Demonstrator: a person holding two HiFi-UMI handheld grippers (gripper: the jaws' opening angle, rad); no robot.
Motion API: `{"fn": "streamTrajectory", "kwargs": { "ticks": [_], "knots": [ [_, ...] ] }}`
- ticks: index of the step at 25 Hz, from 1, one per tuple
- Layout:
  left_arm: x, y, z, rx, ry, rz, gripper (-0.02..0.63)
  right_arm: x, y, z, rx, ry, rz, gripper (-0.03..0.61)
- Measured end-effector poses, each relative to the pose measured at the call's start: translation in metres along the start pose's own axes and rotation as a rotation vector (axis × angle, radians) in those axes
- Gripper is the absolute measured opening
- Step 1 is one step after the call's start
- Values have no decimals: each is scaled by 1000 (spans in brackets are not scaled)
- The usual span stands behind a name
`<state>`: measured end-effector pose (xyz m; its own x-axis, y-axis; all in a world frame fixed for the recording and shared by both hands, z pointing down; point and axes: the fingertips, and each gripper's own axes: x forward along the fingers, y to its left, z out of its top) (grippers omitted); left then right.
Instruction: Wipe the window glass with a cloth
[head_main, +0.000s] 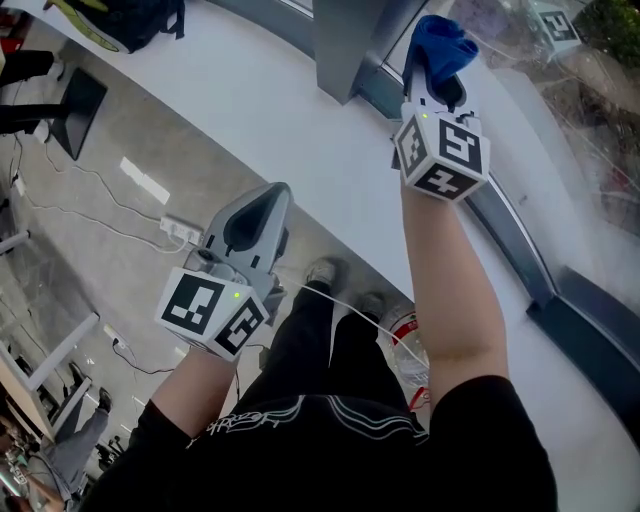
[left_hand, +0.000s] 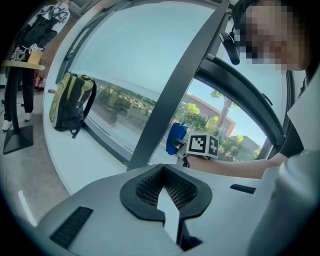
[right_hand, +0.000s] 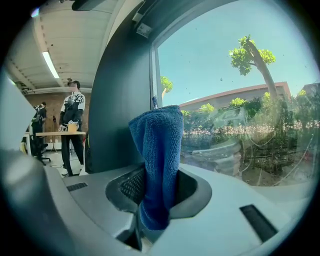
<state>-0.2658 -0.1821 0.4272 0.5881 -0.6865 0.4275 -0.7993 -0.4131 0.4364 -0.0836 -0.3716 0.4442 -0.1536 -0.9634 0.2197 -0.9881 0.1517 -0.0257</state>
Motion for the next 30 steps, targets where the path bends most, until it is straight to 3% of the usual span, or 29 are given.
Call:
{"fn": "streamTrajectory", "kwargs": {
  "ticks": [12, 30],
  "knots": [
    [31, -53, -2, 53, 38, -82, 3, -42, -53, -8, 23, 5, -71, 94],
    [81, -227, -63, 160, 139, -286, 3, -204, -200, -34, 23, -9, -238, 94]
  ]
}}
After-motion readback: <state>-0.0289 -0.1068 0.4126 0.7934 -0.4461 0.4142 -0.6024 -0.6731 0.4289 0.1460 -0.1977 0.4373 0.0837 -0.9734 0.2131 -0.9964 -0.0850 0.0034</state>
